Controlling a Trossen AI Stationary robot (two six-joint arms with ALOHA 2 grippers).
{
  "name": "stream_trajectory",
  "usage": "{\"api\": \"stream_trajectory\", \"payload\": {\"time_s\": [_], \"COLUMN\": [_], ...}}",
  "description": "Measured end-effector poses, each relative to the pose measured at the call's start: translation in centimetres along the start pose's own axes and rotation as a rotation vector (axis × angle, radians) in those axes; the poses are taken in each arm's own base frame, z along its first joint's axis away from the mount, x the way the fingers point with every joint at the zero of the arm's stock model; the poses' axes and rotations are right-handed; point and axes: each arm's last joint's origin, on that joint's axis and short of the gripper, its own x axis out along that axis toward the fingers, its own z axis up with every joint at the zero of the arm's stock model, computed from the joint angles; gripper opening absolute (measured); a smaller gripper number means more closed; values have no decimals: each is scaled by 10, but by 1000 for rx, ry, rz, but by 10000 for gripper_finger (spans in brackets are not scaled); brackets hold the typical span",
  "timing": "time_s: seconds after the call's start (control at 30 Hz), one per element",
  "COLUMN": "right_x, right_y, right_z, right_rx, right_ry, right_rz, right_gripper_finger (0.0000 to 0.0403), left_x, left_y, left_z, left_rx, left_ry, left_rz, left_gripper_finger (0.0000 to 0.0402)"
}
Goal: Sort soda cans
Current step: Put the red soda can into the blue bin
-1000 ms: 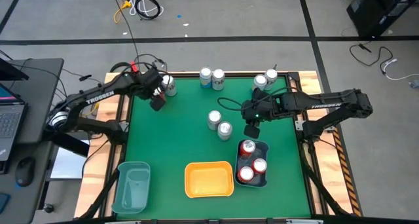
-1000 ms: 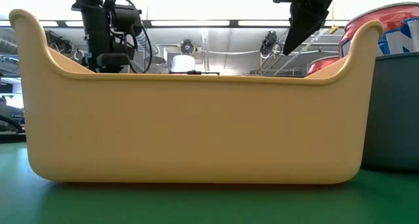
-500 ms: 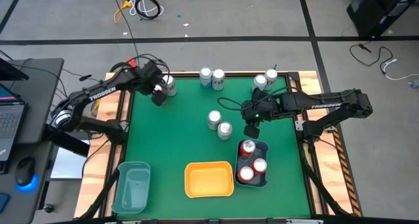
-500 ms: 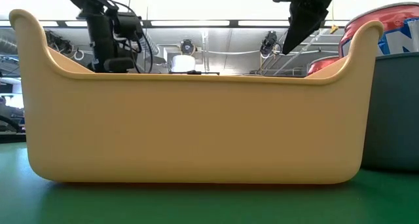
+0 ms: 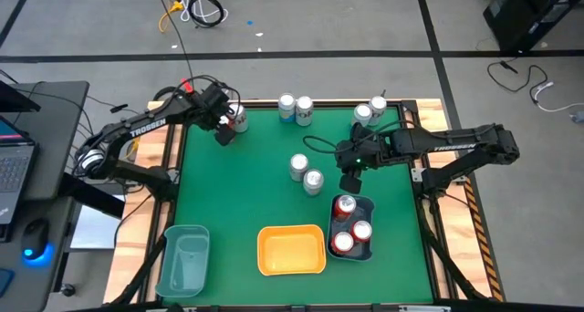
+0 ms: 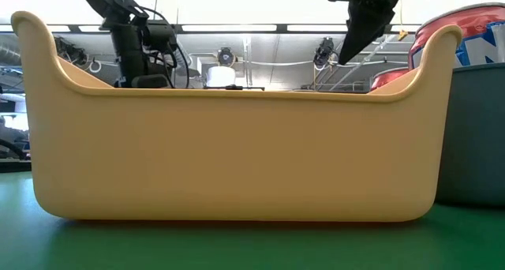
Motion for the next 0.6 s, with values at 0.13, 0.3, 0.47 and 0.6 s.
{"api": "stream_trajectory", "payload": {"time_s": [0.13, 0.3, 0.47, 0.6], "right_x": [0, 0, 0, 0], "right_y": [0, 0, 0, 0], "right_z": [0, 0, 0, 0], "right_rx": [-4, -4, -5, -5], "right_ry": [-2, -2, -2, -1], "right_rz": [0, 1, 1, 1], "right_gripper_finger": [124, 124, 124, 124], "left_x": [0, 0, 5, 1], "left_y": [0, -1, -4, -5], "left_z": [0, -2, -8, -9], "left_rx": [3, 28, 41, 38], "left_ry": [4, 20, 86, 86], "left_rz": [-9, -36, -104, -146], "left_gripper_finger": [258, 224, 209, 185]}}
